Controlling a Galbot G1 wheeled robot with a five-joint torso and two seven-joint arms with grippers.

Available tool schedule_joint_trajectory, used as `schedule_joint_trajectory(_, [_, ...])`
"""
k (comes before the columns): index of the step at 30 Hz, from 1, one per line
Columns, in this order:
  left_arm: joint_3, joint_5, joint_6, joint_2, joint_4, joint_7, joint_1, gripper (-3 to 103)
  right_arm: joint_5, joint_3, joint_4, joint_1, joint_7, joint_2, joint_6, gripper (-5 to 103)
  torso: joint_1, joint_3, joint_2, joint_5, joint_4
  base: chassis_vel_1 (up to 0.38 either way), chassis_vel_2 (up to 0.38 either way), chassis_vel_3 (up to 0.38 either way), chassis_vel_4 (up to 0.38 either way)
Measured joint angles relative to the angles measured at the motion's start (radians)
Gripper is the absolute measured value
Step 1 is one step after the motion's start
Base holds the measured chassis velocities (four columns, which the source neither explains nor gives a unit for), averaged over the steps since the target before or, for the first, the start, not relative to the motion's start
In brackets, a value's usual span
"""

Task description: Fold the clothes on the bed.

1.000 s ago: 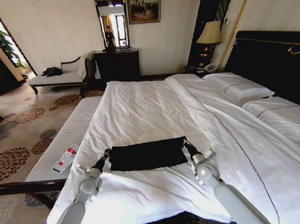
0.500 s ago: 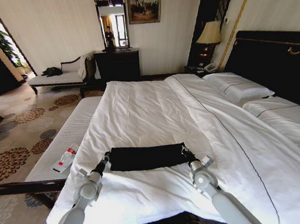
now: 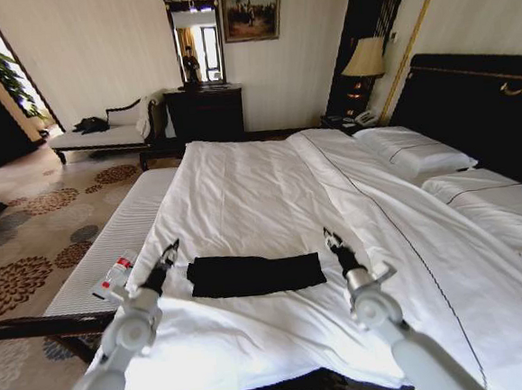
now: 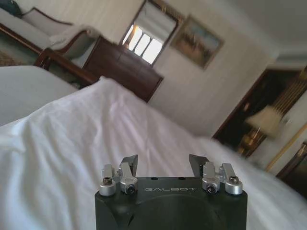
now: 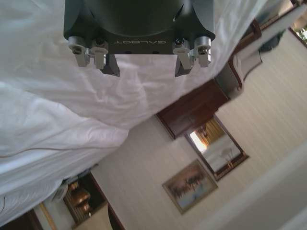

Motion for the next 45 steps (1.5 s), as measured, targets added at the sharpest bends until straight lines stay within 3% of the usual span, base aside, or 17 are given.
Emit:
schedule_joint_trajectory(1, [0.016, 0.009, 0.035, 0.01, 0.006, -0.024, -0.027, 66, 0.014, -0.015, -0.007, 0.025, 0.026, -0.007, -0.037, 65, 0.0, 0.0, 0.0, 0.0001, 0.0, 0.0, 0.0, 0.0, 0.0])
schedule_joint_trajectory(4, [0.126, 0.057, 0.183, 0.054, 0.052, -0.102, -0.158, 81, 0.063, -0.13, -0.064, 0.164, 0.173, -0.031, -0.22, 82, 0.0, 0.0, 0.0, 0.0001, 0.0, 0.0, 0.0, 0.0, 0.0])
schedule_joint_trajectory(6, [0.149, 0.061, 0.213, 0.059, 0.061, -0.115, -0.18, 81, 0.066, -0.151, -0.076, 0.185, 0.191, -0.032, -0.246, 82, 0.0, 0.0, 0.0, 0.0003, 0.0, 0.0, 0.0, 0.0, 0.0])
schedule_joint_trajectory(9, [0.292, 0.078, 0.375, 0.067, 0.114, -0.189, -0.269, 97, 0.1, -0.261, -0.133, 0.291, 0.317, -0.019, -0.395, 96, 0.0, 0.0, 0.0, 0.0, 0.0, 0.0, 0.0, 0.0, 0.0])
schedule_joint_trajectory(11, [0.312, 0.083, 0.394, 0.067, 0.118, -0.199, -0.277, 99, 0.109, -0.274, -0.139, 0.303, 0.337, -0.016, -0.415, 99, 0.0, 0.0, 0.0, 0.0001, 0.0, 0.0, 0.0, 0.0, 0.0])
schedule_joint_trajectory(15, [0.41, 0.129, 0.488, 0.088, 0.111, -0.264, -0.285, 100, 0.18, -0.326, -0.153, 0.329, 0.469, -0.005, -0.525, 100, 0.0, 0.0, 0.0, 0.0003, 0.0, 0.0, 0.0, 0.0, 0.0])
schedule_joint_trajectory(21, [0.41, 0.146, 0.52, 0.139, 0.064, -0.288, -0.229, 100, 0.193, -0.326, -0.117, 0.272, 0.519, -0.029, -0.569, 100, 0.0, 0.0, 0.0, 0.0002, 0.0, 0.0, 0.0, 0.0, 0.0])
schedule_joint_trajectory(28, [0.349, 0.13, 0.528, 0.219, -0.049, -0.33, -0.099, 100, 0.181, -0.293, -0.02, 0.171, 0.532, -0.082, -0.554, 100, 0.0, 0.0, 0.0, 0.0003, -0.0002, 0.0, 0.0, 0.0, 0.0])
schedule_joint_trajectory(32, [0.301, 0.144, 0.527, 0.268, -0.136, -0.37, 0.079, 100, 0.152, -0.252, 0.081, 0.049, 0.553, -0.12, -0.533, 100, 0.0, 0.0, 0.0, 0.0003, 0.0, 0.0, 0.0, 0.0, 0.0])
schedule_joint_trajectory(37, [0.24, 0.159, 0.505, 0.294, -0.248, -0.389, 0.22, 100, 0.12, -0.215, 0.235, -0.08, 0.583, -0.156, -0.518, 100, 0.0, 0.0, 0.0, 0.0002, 0.0001, 0.0, 0.0, 0.0, 0.0])
schedule_joint_trajectory(40, [0.211, 0.096, 0.502, 0.294, -0.284, -0.395, 0.191, 100, 0.144, -0.202, 0.283, -0.065, 0.601, -0.155, -0.519, 100, -0.001, 0.0, 0.0, 0.0002, -0.0002, 0.0, 0.0, 0.0, 0.0])
schedule_joint_trajectory(42, [0.198, 0.026, 0.504, 0.296, -0.282, -0.396, 0.09, 100, 0.188, -0.197, 0.29, 0.011, 0.613, -0.145, -0.521, 100, 0.0, 0.0, 0.0, 0.0003, -0.0001, 0.0, 0.0, 0.0, 0.0])
schedule_joint_trajectory(43, [0.198, 0.026, 0.504, 0.296, -0.282, -0.396, 0.09, 100, 0.188, -0.197, 0.29, 0.011, 0.613, -0.145, -0.521, 100, 0.0, 0.0, 0.0, 0.0003, -0.0001, 0.0, 0.0, 0.0, 0.0])
schedule_joint_trajectory(45, [0.216, -0.014, 0.506, 0.299, -0.239, -0.383, -0.025, 100, 0.209, -0.205, 0.248, 0.104, 0.606, -0.14, -0.523, 100, 0.0, 0.0, 0.0, 0.0001, 0.0, 0.0, 0.0, 0.0, 0.0])
